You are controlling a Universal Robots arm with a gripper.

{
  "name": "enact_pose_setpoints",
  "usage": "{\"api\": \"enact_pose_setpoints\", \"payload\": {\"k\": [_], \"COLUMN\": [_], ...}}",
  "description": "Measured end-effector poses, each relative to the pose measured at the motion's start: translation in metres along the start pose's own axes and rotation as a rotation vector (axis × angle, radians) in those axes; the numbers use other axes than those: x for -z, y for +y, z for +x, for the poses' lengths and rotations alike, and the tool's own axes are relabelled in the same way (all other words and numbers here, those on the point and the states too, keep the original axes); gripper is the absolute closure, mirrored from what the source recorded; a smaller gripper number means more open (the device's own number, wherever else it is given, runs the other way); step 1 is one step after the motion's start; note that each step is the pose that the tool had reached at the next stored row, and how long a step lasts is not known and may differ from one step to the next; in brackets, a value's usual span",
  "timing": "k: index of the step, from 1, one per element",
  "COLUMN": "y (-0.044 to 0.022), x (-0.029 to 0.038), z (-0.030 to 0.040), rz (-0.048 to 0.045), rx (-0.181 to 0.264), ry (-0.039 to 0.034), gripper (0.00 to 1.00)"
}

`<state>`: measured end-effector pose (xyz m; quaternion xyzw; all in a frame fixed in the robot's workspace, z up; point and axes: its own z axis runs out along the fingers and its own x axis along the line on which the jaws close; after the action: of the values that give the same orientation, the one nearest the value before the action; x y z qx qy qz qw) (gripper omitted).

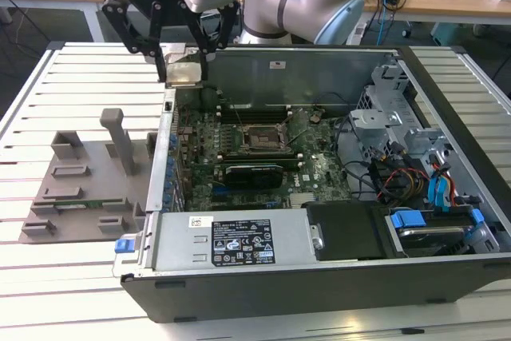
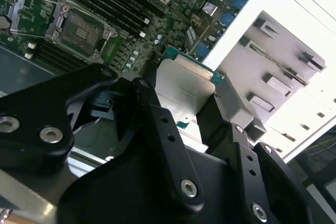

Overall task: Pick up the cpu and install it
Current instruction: 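Pick up the cpu and move it towards the insertion slot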

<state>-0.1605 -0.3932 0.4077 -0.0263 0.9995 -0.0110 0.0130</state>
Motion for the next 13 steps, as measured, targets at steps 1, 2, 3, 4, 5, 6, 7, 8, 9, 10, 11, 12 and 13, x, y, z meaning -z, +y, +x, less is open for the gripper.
{"api": "enact_pose_setpoints", "payload": {"k": [1,2,3,4,5,6,7,8,9,10,11,12,13], "y": [0.0,-0.0001,-0.0001,-0.0002,-0.0003,-0.0003,-0.0004,-0.0004,-0.0005,-0.0005,-0.0006,-0.0006,-0.0007], "x": [-0.0001,-0.0003,-0.0005,-0.0007,-0.0008,-0.0009,-0.001,-0.0012,-0.0013,-0.0015,-0.0016,-0.0017,-0.0018], "z": [-0.002,-0.0044,-0.0083,-0.0108,-0.0134,-0.0152,-0.0166,-0.0189,-0.0204,-0.0226,-0.024,-0.0257,-0.0271], "rz": [0.0001,0.0001,0.0,0.0,0.0,0.0001,0.0,0.0,0.0,0.0,0.0,0.0,0.0], "rx": [0.0,0.0,0.0,0.0,0.0,0.0,0.0,0.0,0.0,0.0,0.0,0.0,0.0], "ry": [0.0001,0.0,0.0,0.0,0.0001,0.0,0.0,0.0,0.0,0.0,0.0,0.0,0.0], "gripper": [0.45,0.45,0.45,0.45,0.45,0.45,0.45,0.45,0.45,0.45,0.45,0.45,0.45]}}
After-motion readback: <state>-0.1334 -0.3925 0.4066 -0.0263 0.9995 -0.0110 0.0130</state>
